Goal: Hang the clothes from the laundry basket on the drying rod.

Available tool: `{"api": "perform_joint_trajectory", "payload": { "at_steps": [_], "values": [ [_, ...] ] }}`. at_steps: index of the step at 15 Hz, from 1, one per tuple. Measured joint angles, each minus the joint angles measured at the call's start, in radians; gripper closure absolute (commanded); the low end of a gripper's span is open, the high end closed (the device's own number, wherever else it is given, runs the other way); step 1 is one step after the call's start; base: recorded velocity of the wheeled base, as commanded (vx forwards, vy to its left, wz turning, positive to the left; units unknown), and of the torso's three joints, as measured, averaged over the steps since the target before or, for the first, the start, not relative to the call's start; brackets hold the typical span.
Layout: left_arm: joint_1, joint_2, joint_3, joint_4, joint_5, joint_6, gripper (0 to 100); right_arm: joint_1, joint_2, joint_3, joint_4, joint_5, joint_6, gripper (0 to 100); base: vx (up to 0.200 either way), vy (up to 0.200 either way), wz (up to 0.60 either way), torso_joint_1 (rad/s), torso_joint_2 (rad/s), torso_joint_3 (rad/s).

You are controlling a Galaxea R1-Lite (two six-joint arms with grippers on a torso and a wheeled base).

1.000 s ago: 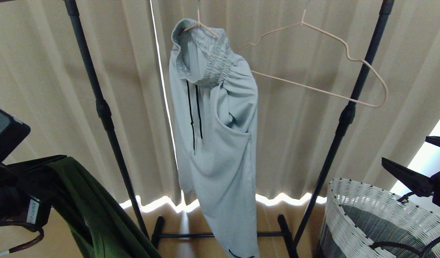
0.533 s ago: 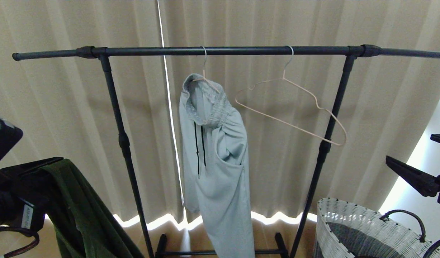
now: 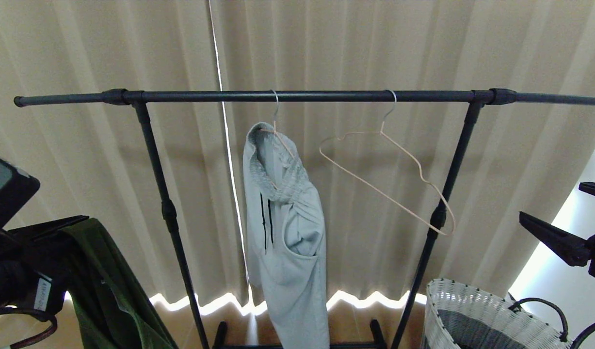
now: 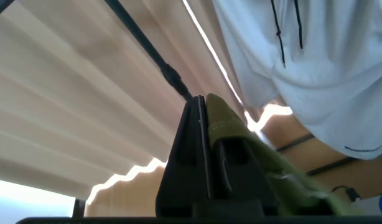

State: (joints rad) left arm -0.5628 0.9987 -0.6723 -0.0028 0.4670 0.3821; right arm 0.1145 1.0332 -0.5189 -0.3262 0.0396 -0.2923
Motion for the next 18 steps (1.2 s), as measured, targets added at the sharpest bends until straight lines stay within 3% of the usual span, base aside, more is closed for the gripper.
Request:
{"api": "perform_joint_trajectory", "payload": {
  "at_steps": [5, 8, 9, 14, 18],
  "values": [
    [0.000, 0.000, 0.001, 0.000, 0.000, -0.004, 100, 0.003, 0.012, -0.041, -0.001, 0.023, 0.002, 0, 0.000, 0.000, 0.00, 0.005, -0.01, -0.005],
    [0.000, 0.000, 0.001, 0.000, 0.000, -0.006, 100, 0.005, 0.033, -0.113, 0.018, 0.170, 0.070, 0, 0.000, 0.000, 0.00, 0.000, 0.00, 0.000],
    [0.001, 0.000, 0.001, 0.000, 0.000, -0.007, 100, 0.005, 0.040, -0.130, 0.035, 0.184, 0.102, 0, 0.000, 0.000, 0.00, 0.000, 0.00, 0.000],
    [0.000, 0.003, -0.006, 0.000, 0.000, -0.007, 100, 0.008, 0.077, -0.239, 0.247, 0.187, 0.116, 0, 0.000, 0.000, 0.00, 0.000, 0.00, 0.000],
    [0.000, 0.006, -0.006, -0.001, 0.000, -0.008, 100, 0.010, 0.105, -0.312, 0.322, 0.188, 0.117, 0, 0.200, 0.000, 0.00, -0.004, 0.00, 0.001]
  ]
}}
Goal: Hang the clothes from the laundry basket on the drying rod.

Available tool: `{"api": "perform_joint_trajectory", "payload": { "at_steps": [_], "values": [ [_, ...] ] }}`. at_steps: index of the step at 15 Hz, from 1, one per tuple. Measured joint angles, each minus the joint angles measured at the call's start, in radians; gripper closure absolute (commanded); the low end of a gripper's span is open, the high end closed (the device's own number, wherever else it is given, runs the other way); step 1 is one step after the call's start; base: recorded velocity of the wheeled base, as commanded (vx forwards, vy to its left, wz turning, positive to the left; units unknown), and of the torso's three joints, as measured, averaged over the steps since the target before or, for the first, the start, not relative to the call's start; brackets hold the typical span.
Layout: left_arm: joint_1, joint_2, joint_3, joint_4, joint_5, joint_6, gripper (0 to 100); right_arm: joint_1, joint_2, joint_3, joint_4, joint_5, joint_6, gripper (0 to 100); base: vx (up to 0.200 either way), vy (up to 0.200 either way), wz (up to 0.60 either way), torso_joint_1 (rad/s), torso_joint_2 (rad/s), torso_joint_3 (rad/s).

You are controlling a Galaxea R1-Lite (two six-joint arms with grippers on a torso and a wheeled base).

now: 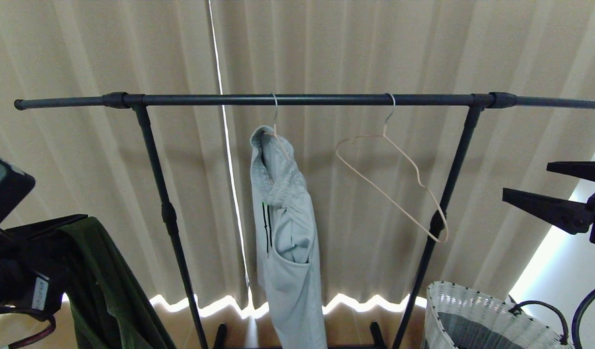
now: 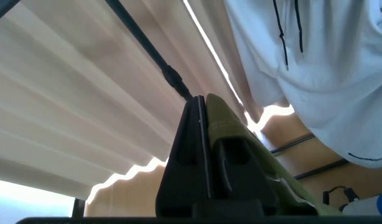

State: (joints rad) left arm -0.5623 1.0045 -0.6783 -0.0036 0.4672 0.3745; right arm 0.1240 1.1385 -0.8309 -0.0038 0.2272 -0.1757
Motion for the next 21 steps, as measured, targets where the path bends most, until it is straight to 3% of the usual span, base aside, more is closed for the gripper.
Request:
{"api": "perform_joint_trajectory", "payload": {
  "at_steps": [4, 6, 9, 11, 15, 21],
  "values": [
    [0.000, 0.007, 0.008, -0.012, -0.001, -0.003, 100, 0.020, 0.034, -0.037, 0.056, 0.000, 0.001, 0, 0.200, 0.000, 0.00, 0.004, 0.00, -0.001],
    [0.000, 0.011, 0.022, -0.033, -0.001, -0.002, 100, 0.040, 0.067, -0.080, 0.115, -0.001, 0.004, 0, 0.000, 0.000, 0.00, 0.000, 0.00, 0.000],
    [0.000, 0.026, 0.054, -0.118, -0.001, -0.001, 100, 0.122, 0.135, -0.160, 0.191, -0.017, 0.108, 0, 0.000, 0.000, 0.00, 0.000, 0.00, 0.000],
    [0.000, 0.039, 0.081, -0.167, -0.001, -0.001, 100, 0.209, 0.187, -0.225, 0.232, -0.095, 0.184, 0, 0.000, 0.000, 0.00, 0.000, 0.00, 0.000],
    [0.001, 0.052, 0.095, -0.173, -0.001, -0.001, 100, 0.307, 0.313, -0.291, 0.238, -0.301, 0.205, 0, 0.000, 0.000, 0.00, 0.000, 0.00, 0.000],
    [0.000, 0.052, 0.098, -0.172, -0.001, 0.000, 100, 0.345, 0.427, -0.304, 0.231, -0.391, 0.273, 0, 0.000, 0.000, 0.00, 0.000, 0.00, 0.000]
  ]
}}
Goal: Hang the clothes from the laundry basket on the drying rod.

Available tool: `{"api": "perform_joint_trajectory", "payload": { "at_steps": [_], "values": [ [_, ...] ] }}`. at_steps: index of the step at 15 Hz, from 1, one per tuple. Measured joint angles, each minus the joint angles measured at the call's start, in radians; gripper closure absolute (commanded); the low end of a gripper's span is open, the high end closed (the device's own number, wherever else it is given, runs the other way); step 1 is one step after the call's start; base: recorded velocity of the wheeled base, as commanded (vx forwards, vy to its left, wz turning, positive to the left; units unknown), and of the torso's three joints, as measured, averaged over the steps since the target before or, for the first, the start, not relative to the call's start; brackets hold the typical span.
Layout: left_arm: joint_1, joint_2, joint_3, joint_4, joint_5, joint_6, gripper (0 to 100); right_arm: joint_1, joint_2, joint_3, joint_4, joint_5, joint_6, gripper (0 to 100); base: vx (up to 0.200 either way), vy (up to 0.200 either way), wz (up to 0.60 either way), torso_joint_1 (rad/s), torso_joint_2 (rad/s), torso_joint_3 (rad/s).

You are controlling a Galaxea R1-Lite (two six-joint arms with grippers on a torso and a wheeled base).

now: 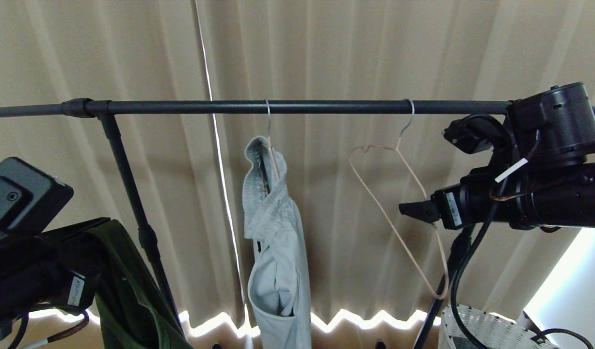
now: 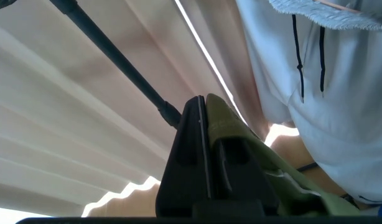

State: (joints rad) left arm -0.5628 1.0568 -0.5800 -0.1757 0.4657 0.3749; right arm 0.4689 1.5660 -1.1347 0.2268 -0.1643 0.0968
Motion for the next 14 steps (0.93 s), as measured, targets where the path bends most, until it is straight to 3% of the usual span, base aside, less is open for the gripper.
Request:
{"api": "perform_joint_trajectory", "payload": {
  "at_steps": [6, 7, 14],
  "values": [
    [0.000, -0.005, 0.000, 0.000, 0.000, 0.003, 100, 0.027, 0.048, 0.000, -0.037, -0.075, 0.035, 0, 0.000, 0.000, 0.00, 0.000, 0.00, 0.000],
    [0.000, -0.005, 0.000, 0.000, 0.000, 0.002, 100, 0.028, 0.050, 0.002, -0.037, -0.078, 0.035, 100, 0.000, 0.000, 0.00, 0.000, 0.00, 0.000],
    [0.000, -0.006, -0.001, 0.000, 0.000, 0.004, 100, 0.029, 0.043, 0.003, -0.037, -0.080, 0.035, 100, 0.000, 0.000, 0.00, 0.000, 0.00, 0.000]
  ]
}}
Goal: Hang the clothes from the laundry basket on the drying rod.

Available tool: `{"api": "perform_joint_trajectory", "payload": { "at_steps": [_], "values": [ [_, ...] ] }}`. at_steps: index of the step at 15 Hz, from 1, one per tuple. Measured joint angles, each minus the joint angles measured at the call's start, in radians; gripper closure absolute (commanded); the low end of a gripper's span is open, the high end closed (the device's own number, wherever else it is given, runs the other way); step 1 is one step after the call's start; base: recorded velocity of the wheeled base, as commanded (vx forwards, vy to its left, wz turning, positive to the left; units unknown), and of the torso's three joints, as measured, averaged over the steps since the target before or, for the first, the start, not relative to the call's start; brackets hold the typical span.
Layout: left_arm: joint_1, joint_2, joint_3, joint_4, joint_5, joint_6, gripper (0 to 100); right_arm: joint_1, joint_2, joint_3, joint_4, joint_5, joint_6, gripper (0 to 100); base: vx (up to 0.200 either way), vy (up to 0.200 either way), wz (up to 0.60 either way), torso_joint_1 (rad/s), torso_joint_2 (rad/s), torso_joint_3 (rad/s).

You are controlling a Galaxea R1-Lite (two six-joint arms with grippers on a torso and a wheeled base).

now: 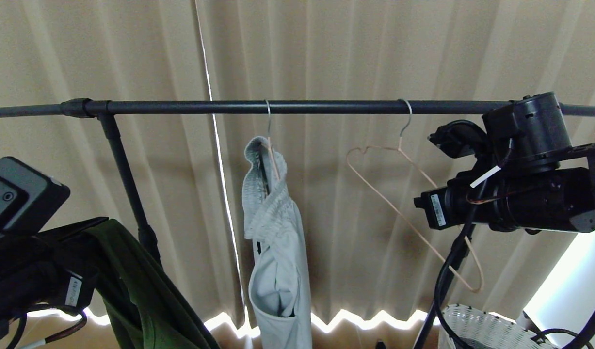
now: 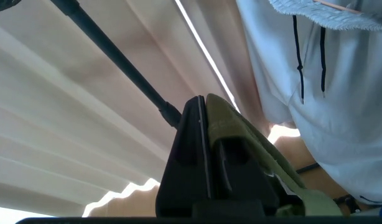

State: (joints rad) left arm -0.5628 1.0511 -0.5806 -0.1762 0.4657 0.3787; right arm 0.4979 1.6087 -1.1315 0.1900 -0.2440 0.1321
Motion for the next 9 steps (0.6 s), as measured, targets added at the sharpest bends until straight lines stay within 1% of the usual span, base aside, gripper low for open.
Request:
{"api": "perform_joint_trajectory", "payload": {
  "at_steps": [4, 7, 9],
  "values": [
    [0.000, 0.001, 0.000, 0.000, 0.000, 0.002, 100, -0.001, -0.010, 0.002, -0.002, 0.000, 0.002, 100, 0.000, 0.000, 0.00, 0.000, 0.00, 0.000],
    [-0.001, 0.003, 0.000, -0.001, 0.000, 0.005, 100, -0.001, -0.038, 0.010, -0.072, 0.000, 0.000, 100, 0.000, 0.000, 0.00, 0.000, 0.00, 0.000],
    [-0.004, 0.003, 0.000, -0.001, 0.000, 0.005, 100, -0.001, -0.069, 0.019, -0.083, 0.000, 0.000, 100, 0.000, 0.000, 0.00, 0.000, 0.00, 0.000]
  ]
}}
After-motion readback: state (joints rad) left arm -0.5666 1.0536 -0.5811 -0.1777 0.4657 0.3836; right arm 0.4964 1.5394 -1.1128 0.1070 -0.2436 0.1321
